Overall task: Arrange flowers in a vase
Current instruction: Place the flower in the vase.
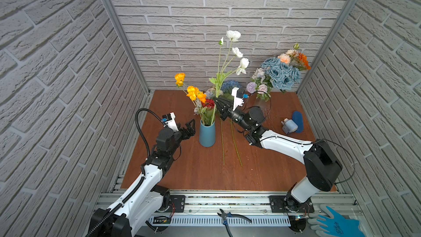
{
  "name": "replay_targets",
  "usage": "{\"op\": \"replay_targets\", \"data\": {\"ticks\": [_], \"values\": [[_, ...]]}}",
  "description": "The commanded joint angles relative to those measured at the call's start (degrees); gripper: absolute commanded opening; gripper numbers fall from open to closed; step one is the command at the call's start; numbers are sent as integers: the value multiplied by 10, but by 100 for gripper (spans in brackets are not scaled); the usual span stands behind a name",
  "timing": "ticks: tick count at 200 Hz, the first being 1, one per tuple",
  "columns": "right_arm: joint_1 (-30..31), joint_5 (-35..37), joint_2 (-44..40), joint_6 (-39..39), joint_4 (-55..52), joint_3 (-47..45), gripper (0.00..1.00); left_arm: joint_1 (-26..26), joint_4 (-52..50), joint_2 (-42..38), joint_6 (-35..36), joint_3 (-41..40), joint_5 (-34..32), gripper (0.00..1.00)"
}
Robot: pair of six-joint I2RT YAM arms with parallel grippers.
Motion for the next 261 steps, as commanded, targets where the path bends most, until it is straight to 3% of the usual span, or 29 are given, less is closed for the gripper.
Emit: {"op": "replay_targets", "data": {"ticks": [1, 82, 101, 130, 197, 232, 248, 255, 257, 261], "values": [[8, 14, -23, -51, -46, -7, 7, -3, 26, 3, 2, 6, 4, 98], [37, 50, -3, -162, -187, 36, 11, -4, 21, 0, 0, 8, 5, 98], [44, 57, -6, -176, -193, 38, 18, -4, 19, -2, 0, 7, 3, 98], [55, 66, -22, -202, -219, 42, 37, -4, 16, -6, 0, 7, 1, 98], [56, 94, -105, -221, -305, 26, 47, -5, 15, -14, -1, 5, -4, 98], [56, 160, -149, -225, -419, 33, 62, -5, 7, -20, 2, 8, -11, 98], [53, 198, -159, -216, -471, 41, 74, -5, -2, -23, 3, 12, -23, 98], [50, 209, -161, -215, -489, 44, 88, -5, -6, -25, 4, 12, -31, 98], [50, 215, -162, -211, -493, 44, 96, -5, -6, -25, 5, 13, -33, 98], [49, 233, -163, -199, -504, 46, 100, -5, -8, -26, 5, 14, -36, 98]]}}
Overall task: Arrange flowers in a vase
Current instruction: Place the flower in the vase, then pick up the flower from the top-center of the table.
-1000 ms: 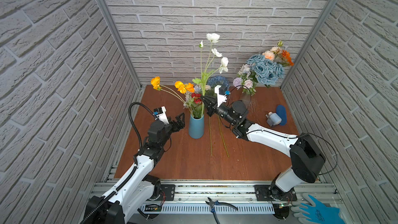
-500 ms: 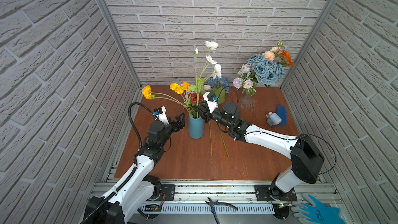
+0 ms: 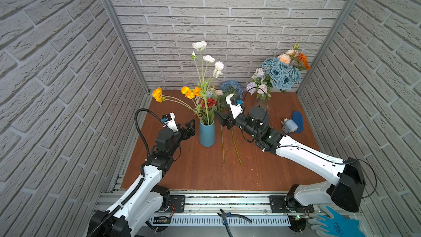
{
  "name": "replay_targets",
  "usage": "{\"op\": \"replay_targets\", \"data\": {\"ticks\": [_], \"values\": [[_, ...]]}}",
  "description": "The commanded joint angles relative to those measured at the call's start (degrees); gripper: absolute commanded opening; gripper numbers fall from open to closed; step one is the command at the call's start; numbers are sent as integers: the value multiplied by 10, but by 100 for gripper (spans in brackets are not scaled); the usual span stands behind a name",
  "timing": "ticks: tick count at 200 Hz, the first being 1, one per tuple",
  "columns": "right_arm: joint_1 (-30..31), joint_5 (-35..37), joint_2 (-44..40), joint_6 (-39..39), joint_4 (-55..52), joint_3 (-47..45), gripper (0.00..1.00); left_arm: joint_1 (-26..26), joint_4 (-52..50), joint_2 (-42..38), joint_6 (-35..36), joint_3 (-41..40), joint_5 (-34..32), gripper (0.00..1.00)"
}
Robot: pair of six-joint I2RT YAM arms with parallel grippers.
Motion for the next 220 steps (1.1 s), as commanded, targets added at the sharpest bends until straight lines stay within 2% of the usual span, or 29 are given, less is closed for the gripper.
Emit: {"op": "replay_targets", "data": {"ticks": [1, 23, 36, 64, 81, 93, 127, 168, 220], "values": [[-4, 85, -11, 19, -93, 18, 100, -2, 2, -12, 5, 14, -28, 98], [-8, 186, -11, 75, -154, 26, 100, -1, -10, -14, 14, 21, -47, 98], [-21, 188, -5, 76, -183, 35, 100, -1, -11, -14, 16, 18, -62, 98], [-71, 158, 28, 135, -261, 64, 98, 19, -15, 1, 7, 12, -71, 98], [-86, 158, 62, 151, -304, 94, 88, 38, -12, 19, -6, 11, -58, 98], [-89, 173, 93, 156, -332, 116, 86, 46, -6, 30, -14, 9, -54, 98], [-97, 179, 180, 156, -375, 173, 71, 51, 8, 53, -17, 16, -49, 98], [-137, 106, 278, 183, -384, 248, 55, 51, 26, 84, -17, 27, -27, 98], [-164, 74, 413, 219, -409, 356, 52, 50, 43, 103, -14, 27, -21, 98]]}}
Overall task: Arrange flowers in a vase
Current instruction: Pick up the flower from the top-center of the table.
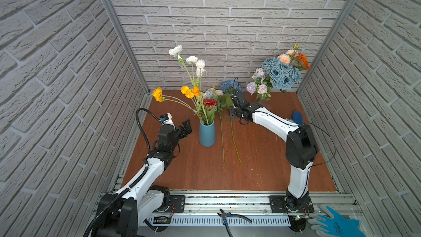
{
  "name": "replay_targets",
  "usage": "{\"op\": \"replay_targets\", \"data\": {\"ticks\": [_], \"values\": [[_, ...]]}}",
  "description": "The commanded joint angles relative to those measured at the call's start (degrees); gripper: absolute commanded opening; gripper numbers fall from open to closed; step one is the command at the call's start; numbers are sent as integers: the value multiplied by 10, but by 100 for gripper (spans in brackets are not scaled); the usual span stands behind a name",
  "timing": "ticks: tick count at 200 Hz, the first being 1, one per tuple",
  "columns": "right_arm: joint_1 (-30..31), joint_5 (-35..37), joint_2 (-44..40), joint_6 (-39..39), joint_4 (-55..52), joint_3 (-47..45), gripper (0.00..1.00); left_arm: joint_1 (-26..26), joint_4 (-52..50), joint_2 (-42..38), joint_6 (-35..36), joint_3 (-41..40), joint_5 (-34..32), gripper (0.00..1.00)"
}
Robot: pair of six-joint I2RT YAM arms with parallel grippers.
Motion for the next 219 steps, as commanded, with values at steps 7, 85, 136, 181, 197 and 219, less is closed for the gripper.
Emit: {"op": "replay_targets", "data": {"ticks": [7, 85, 136, 181, 197, 219], "values": [[-7, -29, 60, 35, -19, 54, 52, 2, 44, 9, 3, 16, 6, 98], [-15, -33, 157, 72, -14, 102, 47, 1, 50, 26, 0, 11, 20, 98], [-23, -26, 181, 81, 1, 123, 35, -1, 48, 21, -2, 9, 22, 98], [-28, -15, 217, 83, -23, 158, 31, -2, 45, 14, -4, 7, 22, 98], [-29, -19, 231, 83, -34, 169, 30, -3, 44, 9, -5, 7, 22, 98], [-29, -45, 246, 66, -37, 178, 24, -5, 39, -1, -4, 5, 17, 98]]}}
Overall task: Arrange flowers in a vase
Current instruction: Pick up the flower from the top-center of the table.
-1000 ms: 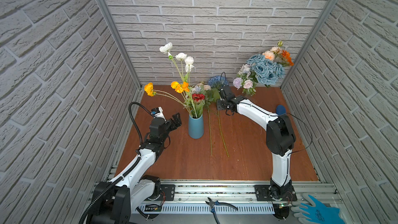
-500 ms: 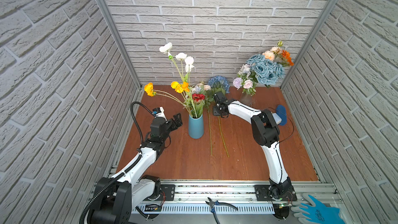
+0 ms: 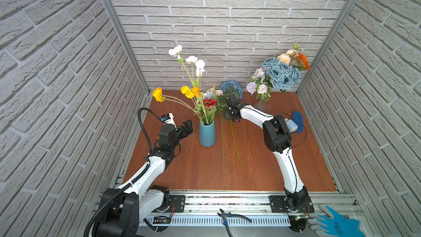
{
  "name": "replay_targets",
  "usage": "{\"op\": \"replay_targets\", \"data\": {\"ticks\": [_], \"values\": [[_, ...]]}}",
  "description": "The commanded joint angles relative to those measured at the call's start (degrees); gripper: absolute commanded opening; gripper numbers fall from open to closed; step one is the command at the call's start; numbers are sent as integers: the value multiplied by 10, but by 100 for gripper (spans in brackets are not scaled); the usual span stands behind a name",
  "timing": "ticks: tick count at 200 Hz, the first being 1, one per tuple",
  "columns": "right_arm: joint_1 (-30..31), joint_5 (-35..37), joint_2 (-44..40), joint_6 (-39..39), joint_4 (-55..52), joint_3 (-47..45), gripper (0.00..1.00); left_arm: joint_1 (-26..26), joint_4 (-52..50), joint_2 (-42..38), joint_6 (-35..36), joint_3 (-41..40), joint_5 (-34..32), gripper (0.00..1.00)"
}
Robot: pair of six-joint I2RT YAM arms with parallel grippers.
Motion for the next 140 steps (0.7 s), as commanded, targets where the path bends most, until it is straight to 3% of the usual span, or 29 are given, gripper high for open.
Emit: {"op": "replay_targets", "data": {"ticks": [1, 33, 72, 140], "values": [[-3, -18, 15, -8, -15, 12, 24, -4, 23, -18, 0, 5, -3, 98], [-3, -15, 5, -17, -23, 6, 6, -6, 14, -33, 1, 0, -10, 98], [-3, 9, -53, -38, -23, -28, 6, -6, 12, -39, 2, 0, -12, 98], [-2, -1, -264, -102, 35, -181, 6, -8, 16, -44, -1, -1, -12, 98]]}}
